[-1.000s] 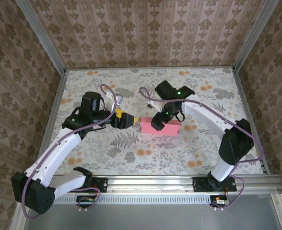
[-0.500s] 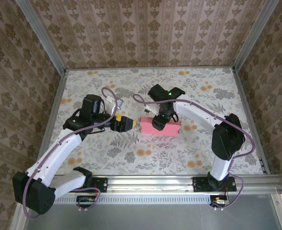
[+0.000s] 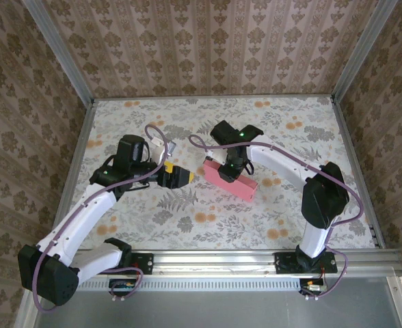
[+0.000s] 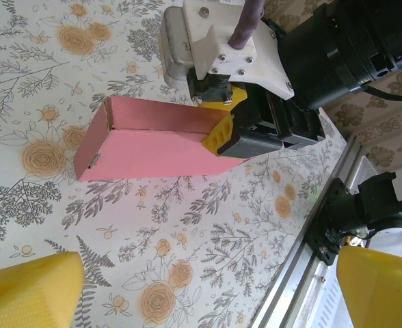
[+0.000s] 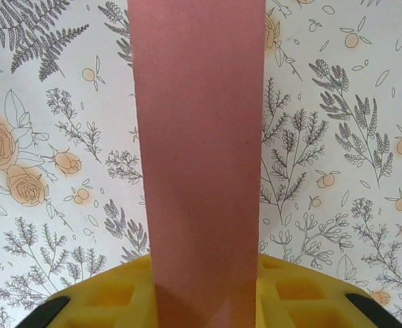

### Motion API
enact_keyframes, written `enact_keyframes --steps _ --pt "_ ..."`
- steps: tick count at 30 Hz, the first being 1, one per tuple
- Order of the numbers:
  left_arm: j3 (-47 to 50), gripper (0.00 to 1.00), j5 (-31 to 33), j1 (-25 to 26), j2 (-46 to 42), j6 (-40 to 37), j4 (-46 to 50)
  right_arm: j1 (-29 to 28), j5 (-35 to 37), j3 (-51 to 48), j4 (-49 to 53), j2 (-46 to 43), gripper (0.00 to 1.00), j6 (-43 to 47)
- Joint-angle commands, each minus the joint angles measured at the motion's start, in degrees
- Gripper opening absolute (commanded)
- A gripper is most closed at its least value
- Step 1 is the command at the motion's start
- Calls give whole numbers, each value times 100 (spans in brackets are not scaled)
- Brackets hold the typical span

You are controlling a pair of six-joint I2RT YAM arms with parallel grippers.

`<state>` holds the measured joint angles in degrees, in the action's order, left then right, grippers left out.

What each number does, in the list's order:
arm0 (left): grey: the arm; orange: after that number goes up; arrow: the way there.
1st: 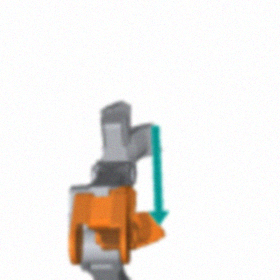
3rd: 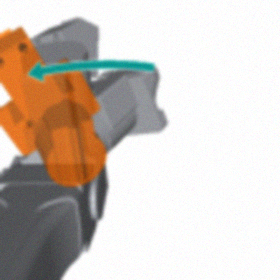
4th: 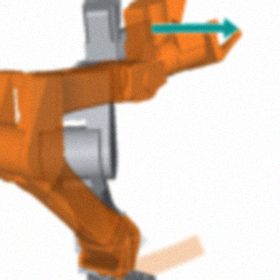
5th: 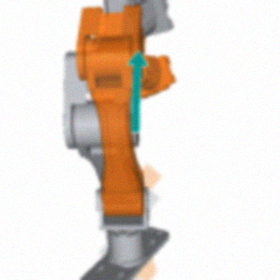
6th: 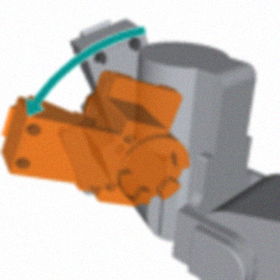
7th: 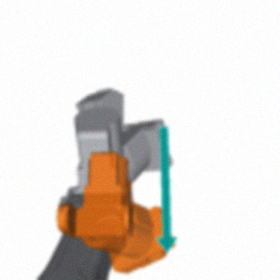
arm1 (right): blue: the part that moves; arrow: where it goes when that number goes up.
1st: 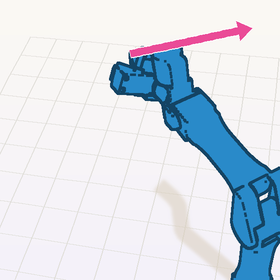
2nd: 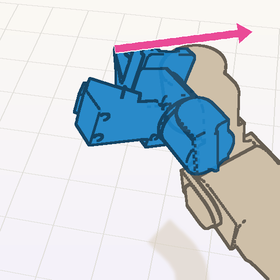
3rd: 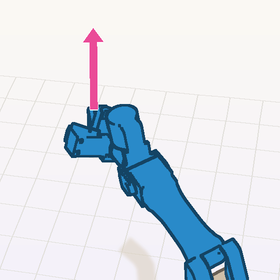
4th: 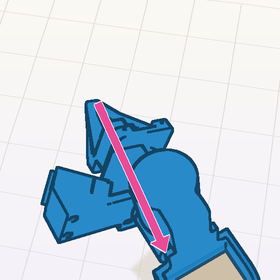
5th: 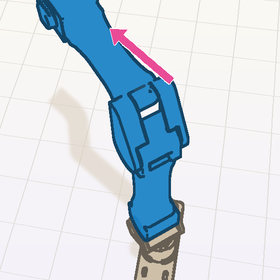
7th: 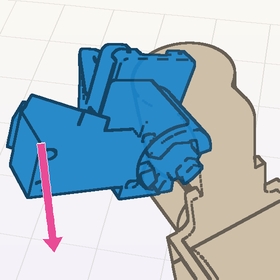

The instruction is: Fold the paper box

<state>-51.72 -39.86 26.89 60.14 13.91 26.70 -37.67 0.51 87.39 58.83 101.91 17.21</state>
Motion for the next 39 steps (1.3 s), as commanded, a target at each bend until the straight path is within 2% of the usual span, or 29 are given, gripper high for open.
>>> enact_keyframes --steps 1,9,14,20,30,36,39 --pt "53 95 -119 -37 -99 -85 2 -39 66 -76 19 -68 27 -77" --pt "88 95 -139 -42 -103 -73 -15 -47 81 -100 -20 -92 24 -164" --pt "77 95 -141 -36 -112 -73 -9 -52 63 -100 -29 -75 40 -210" --pt "84 95 -154 -35 -116 -64 -15 -56 -33 -84 -46 -49 46 -252" --pt "97 95 -157 -36 -151 -55 -7 -100 115 -80 -88 -10 35 -318" --pt "50 95 -147 -36 -237 -33 2 -100 641 -97 -196 -203 31 -374" --pt "11 95 -128 -36 -294 -46 35 -82 1137 -75 -252 -284 31 -419"
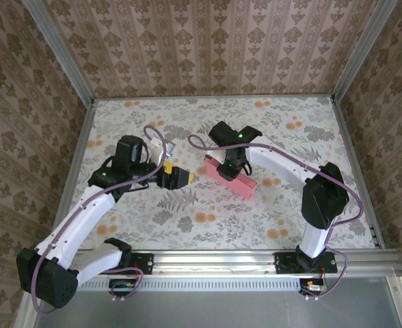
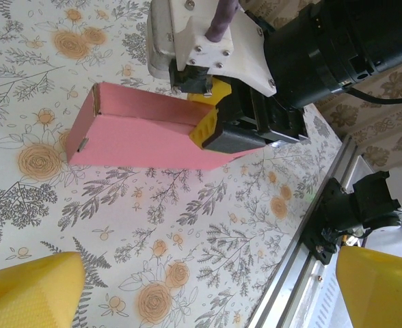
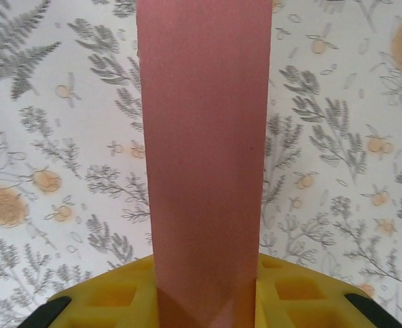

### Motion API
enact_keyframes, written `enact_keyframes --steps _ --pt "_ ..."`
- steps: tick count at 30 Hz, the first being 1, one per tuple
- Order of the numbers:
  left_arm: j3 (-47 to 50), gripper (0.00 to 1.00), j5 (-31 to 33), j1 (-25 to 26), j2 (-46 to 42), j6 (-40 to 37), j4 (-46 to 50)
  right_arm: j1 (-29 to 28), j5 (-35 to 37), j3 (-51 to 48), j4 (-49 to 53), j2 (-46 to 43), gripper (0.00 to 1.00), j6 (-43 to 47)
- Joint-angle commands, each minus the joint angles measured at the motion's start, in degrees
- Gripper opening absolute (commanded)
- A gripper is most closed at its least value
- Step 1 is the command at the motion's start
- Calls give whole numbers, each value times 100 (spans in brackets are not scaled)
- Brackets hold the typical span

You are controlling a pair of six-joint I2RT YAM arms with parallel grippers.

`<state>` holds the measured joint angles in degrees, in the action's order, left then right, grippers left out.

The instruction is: Fold the paper box

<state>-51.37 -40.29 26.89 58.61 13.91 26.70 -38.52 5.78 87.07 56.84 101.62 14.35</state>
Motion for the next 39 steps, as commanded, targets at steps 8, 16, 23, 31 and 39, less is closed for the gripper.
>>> enact_keyframes --steps 8,16,23,31,39 --pt "-82 95 43 -36 -507 -84 144 46 2672 -689 -1106 -443 31 149" --pt "1 95 46 -36 -855 -65 69 202 3902 -1562 -2460 -360 31 695" --pt "-10 96 4 -38 -1040 -67 66 301 4210 -2245 -3662 -415 31 1148" --pt "33 96 -18 -36 -1081 -29 9 363 4212 -2643 -4235 -330 33 1235" --pt "49 96 -15 -35 -1092 -29 11 363 4174 -2777 -4375 -292 35 1206"
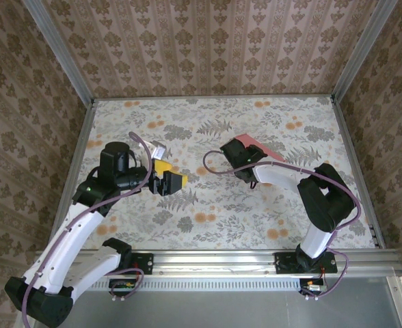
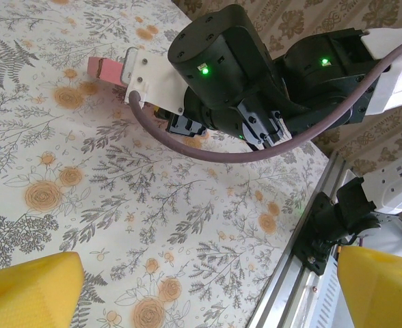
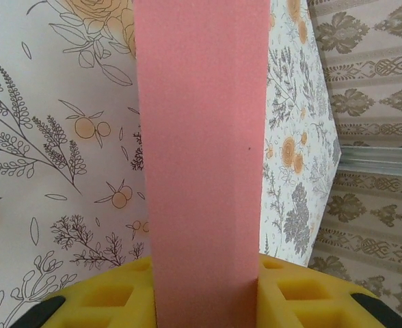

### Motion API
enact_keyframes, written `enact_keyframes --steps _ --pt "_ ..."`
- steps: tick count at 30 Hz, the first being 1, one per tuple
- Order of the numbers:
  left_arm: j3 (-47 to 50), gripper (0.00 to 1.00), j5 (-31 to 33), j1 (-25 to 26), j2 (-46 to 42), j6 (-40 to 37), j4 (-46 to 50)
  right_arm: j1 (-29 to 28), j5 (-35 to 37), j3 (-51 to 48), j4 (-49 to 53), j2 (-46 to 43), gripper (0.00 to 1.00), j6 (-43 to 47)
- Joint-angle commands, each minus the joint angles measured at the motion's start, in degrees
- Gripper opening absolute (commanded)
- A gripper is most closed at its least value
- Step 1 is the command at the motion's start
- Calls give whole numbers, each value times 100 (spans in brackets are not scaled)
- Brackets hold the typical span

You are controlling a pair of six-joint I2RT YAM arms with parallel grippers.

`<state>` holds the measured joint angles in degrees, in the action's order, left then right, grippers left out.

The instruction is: Fold the paper box

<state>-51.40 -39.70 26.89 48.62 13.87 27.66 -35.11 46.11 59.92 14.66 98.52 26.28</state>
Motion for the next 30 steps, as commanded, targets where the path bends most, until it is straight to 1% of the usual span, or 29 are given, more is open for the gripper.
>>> enact_keyframes --steps 1,5,17,26,30 --pt "55 96 -79 -35 -90 -17 -84 18 122 -76 -147 25 35 8" --pt "60 96 -92 -40 -98 -20 -74 12 31 -53 -12 67 38 -36" --pt "77 96 -100 -37 -108 2 -94 -92 -110 -55 138 166 40 -214" --pt "94 96 -110 -35 -101 19 -110 -237 -295 -104 281 246 48 -562" --pt "106 96 -109 -35 -99 28 -106 -295 -338 -159 282 308 49 -726"
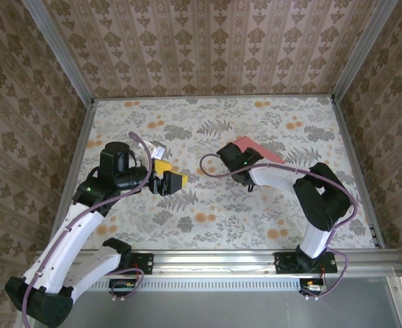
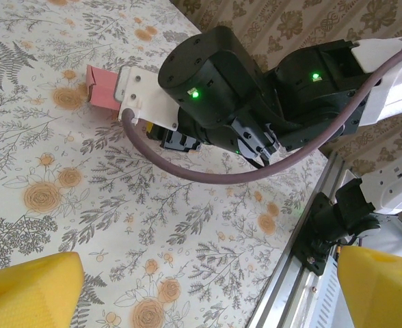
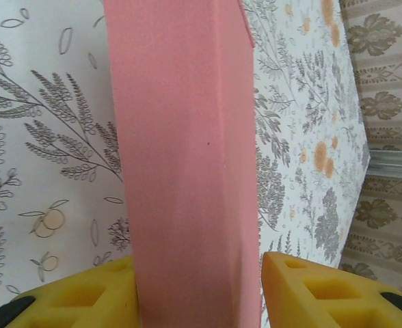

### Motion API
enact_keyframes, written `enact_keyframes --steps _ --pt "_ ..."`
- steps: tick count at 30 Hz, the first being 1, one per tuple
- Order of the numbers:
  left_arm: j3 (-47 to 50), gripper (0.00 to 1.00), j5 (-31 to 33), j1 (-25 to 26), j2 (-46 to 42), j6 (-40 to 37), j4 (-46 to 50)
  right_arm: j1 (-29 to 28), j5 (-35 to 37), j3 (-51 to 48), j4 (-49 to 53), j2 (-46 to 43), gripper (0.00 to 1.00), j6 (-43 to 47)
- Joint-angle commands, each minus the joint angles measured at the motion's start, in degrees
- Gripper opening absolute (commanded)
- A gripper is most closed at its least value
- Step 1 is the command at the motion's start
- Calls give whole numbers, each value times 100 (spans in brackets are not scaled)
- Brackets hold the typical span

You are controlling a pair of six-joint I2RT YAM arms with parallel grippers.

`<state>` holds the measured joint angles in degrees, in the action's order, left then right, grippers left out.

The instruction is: Fold the paper box

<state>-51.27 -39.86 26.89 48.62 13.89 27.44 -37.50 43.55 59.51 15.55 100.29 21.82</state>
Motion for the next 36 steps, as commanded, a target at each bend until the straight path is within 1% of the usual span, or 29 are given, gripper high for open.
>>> enact_keyframes --steps 1,7,12,16,20,26,29,34,36 --pt "95 96 -97 -35 -105 26 -83 -72 -96 -123 189 144 49 -328" --pt "99 96 -97 -35 -94 30 -88 -113 -373 -124 351 164 54 -651" --pt "97 96 -105 -38 -70 34 -81 -117 -840 -77 587 140 58 -900" --pt "91 96 -93 -38 -42 35 -81 -118 -1129 -33 720 179 59 -1043" --pt "108 96 -77 -40 -28 43 -77 -113 -1271 -17 769 146 60 -1129" --pt "112 96 38 -35 -9 37 -37 -117 -1454 -59 741 -211 61 -1414" --pt "169 98 260 -35 16 91 -37 -118 -1565 -220 578 -617 63 -1683" --pt "140 100 1342 -38 34 155 98 -101 -1777 -504 321 -1416 66 -2105" --pt "110 100 1744 -220 89 132 112 -71 -1857 -645 210 -1739 68 -2264"
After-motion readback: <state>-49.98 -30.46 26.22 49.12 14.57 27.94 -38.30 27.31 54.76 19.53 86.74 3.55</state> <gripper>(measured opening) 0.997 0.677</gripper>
